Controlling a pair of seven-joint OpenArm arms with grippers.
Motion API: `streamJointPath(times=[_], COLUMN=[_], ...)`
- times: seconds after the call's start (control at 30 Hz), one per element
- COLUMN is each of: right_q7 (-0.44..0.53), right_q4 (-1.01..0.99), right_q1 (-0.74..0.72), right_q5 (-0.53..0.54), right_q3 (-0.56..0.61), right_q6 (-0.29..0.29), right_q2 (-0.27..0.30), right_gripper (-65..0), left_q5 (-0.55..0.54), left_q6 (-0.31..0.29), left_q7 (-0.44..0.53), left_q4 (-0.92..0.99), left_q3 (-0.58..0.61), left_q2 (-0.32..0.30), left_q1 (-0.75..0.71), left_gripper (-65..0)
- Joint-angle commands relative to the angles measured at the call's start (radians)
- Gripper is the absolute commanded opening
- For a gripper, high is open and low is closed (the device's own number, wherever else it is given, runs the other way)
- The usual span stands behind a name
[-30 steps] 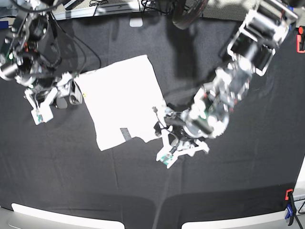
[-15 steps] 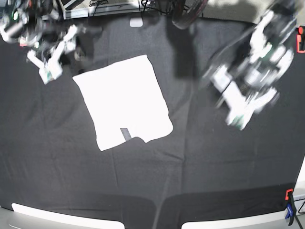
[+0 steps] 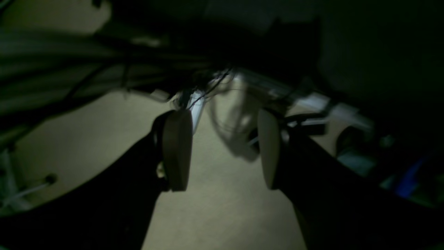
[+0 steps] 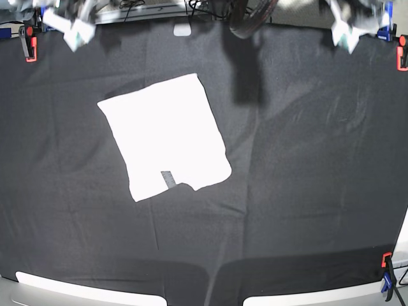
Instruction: Layout the t-shirt on the table in an organized manner, then fold the t-shirt properly
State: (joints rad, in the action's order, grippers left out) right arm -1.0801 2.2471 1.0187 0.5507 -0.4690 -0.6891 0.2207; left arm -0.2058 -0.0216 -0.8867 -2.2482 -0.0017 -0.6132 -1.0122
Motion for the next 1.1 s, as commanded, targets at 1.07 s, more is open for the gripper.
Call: streamJointPath(times=[1.07], right_q7=[1.017], right_q4=[-1.841], right_q1=[-0.789], right_q5=[-0.417], right_q3=[0.613], right_q6=[0.375], right_q2=[0.01], right_gripper=[-35.1], left_q5=[0.209], left_q6=[-0.248], left_q7=[0.877], left_q4=[1.945], left_q3=[-0.003], left_q2=[0.316], left_q1=[0.785], left_gripper=[-34.3])
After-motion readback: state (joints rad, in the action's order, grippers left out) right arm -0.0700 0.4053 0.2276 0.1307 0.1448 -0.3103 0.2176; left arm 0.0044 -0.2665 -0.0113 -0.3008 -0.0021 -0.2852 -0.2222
